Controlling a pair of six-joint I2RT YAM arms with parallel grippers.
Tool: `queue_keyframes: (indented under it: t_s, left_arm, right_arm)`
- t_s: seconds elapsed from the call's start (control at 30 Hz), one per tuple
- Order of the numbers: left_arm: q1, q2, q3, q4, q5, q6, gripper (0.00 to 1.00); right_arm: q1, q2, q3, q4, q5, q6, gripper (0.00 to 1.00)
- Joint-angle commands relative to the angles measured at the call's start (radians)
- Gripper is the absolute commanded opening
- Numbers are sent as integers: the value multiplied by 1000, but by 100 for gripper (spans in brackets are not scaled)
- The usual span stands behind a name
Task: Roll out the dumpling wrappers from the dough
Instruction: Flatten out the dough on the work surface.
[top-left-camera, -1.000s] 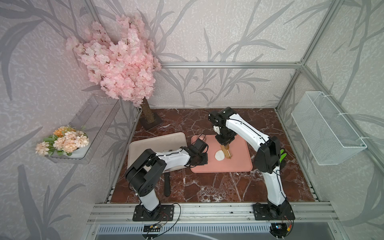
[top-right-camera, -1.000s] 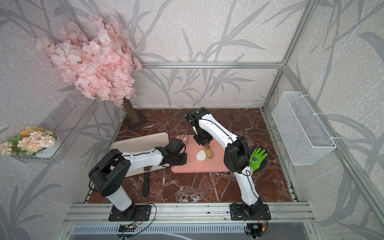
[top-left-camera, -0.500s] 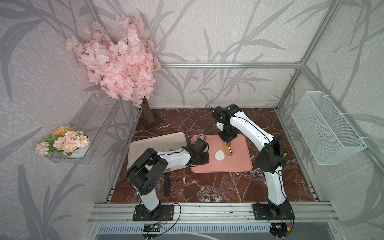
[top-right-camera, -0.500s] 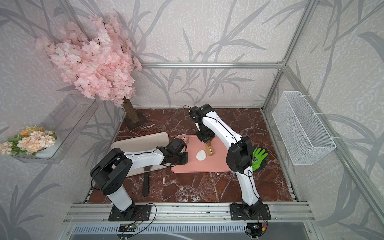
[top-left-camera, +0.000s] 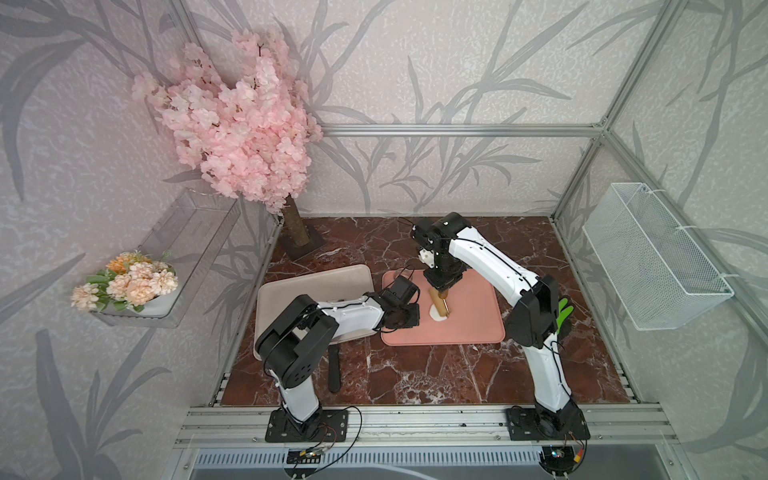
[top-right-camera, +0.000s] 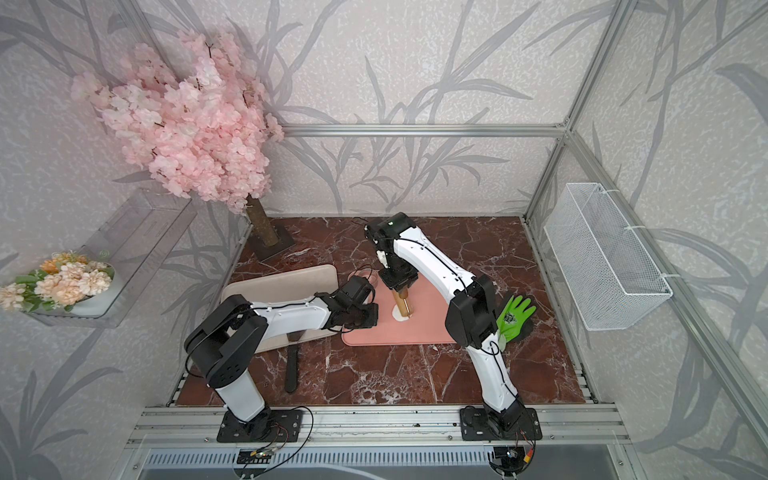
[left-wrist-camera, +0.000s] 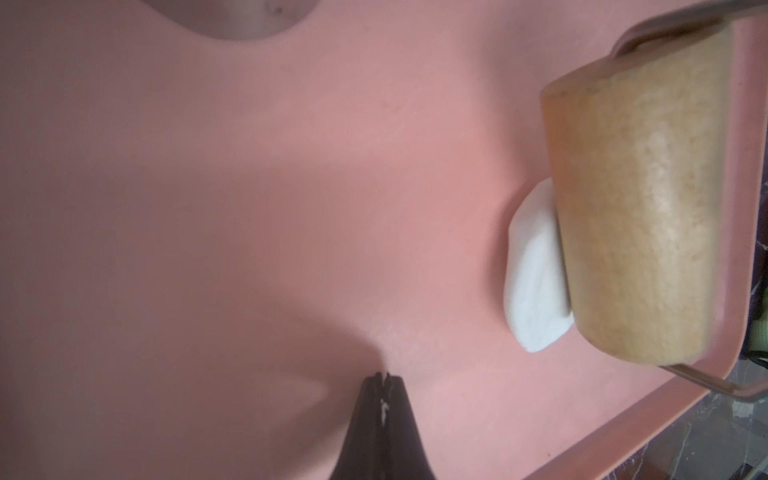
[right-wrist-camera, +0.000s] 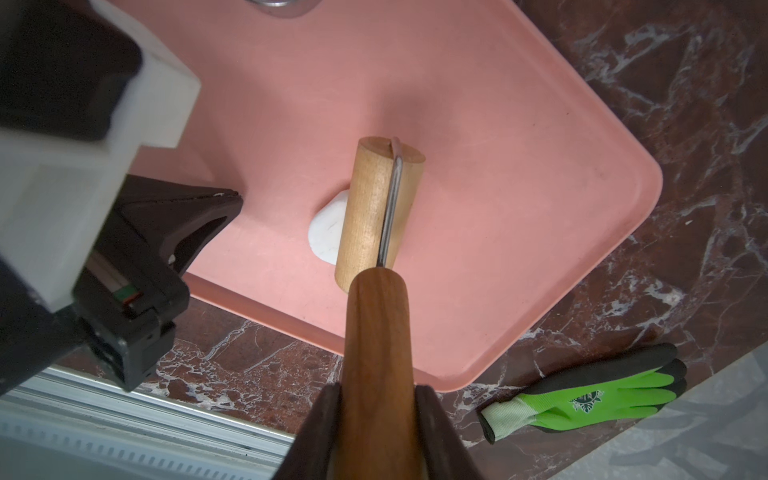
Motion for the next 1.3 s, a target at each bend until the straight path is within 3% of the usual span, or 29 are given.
queue_keyframes:
  t_s: [0.0, 0.3, 0.8, 1.03, 1.27]
  left_arm:
    - [-6, 54, -57, -132, -19, 4, 0]
    - [-6, 49, -65, -135, -20, 7, 0]
    - [-6, 47, -65, -138, -27, -1, 0]
    - [-6, 54, -60, -137, -23, -2, 0]
    - [-7, 55, -55, -141, -24, 0, 0]
  right_arm:
    - [-11, 70, -98, 26, -36, -1, 0]
    - [-135, -36, -314, 116, -52, 14, 0]
    - [-263, -144, -464, 152, -77, 7, 0]
    - [-280, -180, -465, 157, -118, 12, 0]
    - [-279, -276, -271, 170, -276, 65, 0]
